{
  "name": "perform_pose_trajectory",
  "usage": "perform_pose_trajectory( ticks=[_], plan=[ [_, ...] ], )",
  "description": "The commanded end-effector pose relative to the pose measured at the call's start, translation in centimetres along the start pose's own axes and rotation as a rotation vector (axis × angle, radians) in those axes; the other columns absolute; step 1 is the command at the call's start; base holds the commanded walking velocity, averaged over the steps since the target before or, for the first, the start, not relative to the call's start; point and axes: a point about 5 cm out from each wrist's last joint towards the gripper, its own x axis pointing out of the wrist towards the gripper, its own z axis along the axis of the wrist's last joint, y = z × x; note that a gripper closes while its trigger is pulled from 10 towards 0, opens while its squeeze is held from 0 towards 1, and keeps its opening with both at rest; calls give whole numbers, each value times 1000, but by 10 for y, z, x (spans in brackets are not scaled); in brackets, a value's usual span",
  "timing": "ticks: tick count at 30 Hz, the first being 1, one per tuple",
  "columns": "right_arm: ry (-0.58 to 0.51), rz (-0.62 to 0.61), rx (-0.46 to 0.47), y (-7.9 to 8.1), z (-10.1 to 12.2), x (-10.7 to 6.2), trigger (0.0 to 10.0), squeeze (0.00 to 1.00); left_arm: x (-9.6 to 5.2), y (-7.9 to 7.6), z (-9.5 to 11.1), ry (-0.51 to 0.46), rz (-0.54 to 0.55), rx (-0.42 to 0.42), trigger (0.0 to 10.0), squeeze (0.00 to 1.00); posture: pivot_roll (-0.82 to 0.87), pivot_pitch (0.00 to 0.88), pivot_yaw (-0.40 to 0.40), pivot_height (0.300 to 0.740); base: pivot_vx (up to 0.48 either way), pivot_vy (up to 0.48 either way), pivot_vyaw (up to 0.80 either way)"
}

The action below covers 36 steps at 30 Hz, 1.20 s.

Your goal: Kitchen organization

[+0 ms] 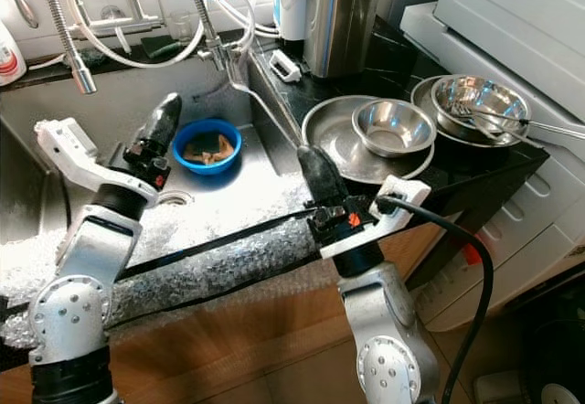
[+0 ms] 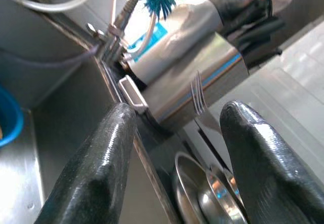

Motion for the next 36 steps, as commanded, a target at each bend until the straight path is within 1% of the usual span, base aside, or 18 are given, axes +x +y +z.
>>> perform_pose_trajectory(
  ticks=[1,3,13,15,20,24,27,34,35,36],
  plan=[
    [2,50,25,8,0,-1,10000,0,-3,-8,-4,44,-52,-11,10000,0,-6,106,-3,740,0,0,0],
    [10,91,51,12,0,-2,10000,0,-3,-9,-6,51,-54,-30,10000,0,-9,103,-2,740,0,0,0],
    [35,132,80,16,-2,-5,10000,0,-5,-14,-8,70,-85,-63,10000,0,-8,95,-5,740,0,0,0],
    [50,136,75,17,-4,-6,10000,0,-6,-17,-7,60,-97,-95,10000,0,-8,95,-6,740,0,0,0],
    [71,128,66,15,-7,-7,10000,0,-6,-19,-7,63,-107,-97,10000,0,-5,98,-7,740,0,0,0],
    [88,142,64,16,-8,-8,10000,0,-7,-22,-11,86,-126,-96,10000,0,-6,102,-7,740,0,0,0],
    [107,162,57,17,-10,-9,10000,0,-8,-22,-12,91,-123,-112,10000,0,-9,105,-8,740,0,0,0],
    [130,184,59,20,-11,-11,10000,0,-8,-23,-13,90,-118,-112,10000,0,-9,111,-13,740,0,0,0],
    [144,183,41,19,-12,-12,10000,0,-8,-23,-13,87,-114,-117,10000,0,-10,113,-13,740,0,0,0],
    [155,180,26,19,-13,-12,10000,0,-8,-22,-14,88,-114,-119,6118,0,-10,114,-14,740,0,0,0]
  ],
)
